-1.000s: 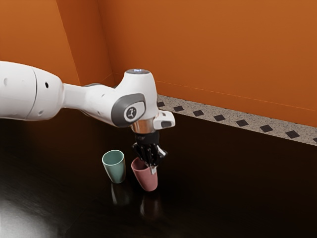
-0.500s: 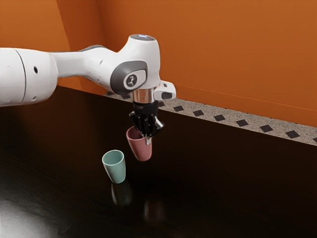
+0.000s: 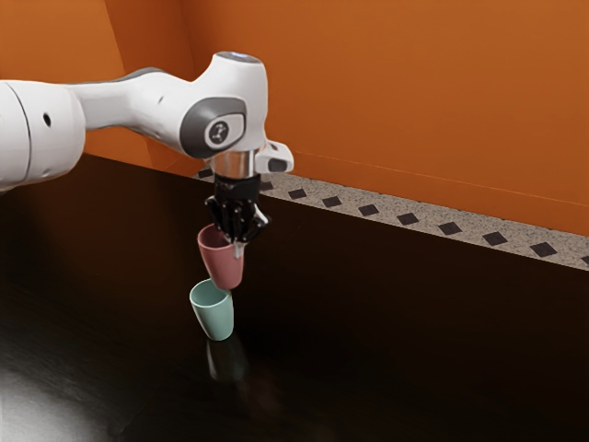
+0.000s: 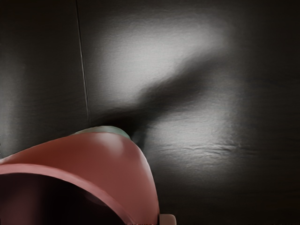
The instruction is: Place the right cup onto the left cup
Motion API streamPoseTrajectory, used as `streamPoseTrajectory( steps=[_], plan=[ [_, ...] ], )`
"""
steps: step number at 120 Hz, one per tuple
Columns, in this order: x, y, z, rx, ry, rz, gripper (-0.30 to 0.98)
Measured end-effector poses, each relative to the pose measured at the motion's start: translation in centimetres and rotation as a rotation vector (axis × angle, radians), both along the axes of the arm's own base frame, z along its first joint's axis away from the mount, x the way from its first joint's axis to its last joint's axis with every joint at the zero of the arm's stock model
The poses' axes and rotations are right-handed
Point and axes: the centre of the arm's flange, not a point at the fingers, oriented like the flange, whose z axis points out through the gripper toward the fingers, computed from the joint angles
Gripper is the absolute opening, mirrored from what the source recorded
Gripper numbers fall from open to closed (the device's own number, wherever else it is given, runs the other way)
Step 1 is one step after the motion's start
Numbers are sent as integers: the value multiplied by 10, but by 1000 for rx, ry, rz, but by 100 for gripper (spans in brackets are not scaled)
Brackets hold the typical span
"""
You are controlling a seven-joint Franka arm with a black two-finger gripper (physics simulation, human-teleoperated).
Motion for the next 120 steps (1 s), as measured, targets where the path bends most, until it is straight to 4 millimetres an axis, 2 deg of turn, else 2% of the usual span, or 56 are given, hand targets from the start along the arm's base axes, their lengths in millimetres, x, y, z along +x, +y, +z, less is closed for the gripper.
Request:
streamPoseTrajectory(
  steps=[27,58,120],
  plan=[
    [-13,15,-2,6,29,25,-10],
    [-11,32,-13,21,49,55,-10],
    [-4,30,-35,33,68,57,-10]
  ],
)
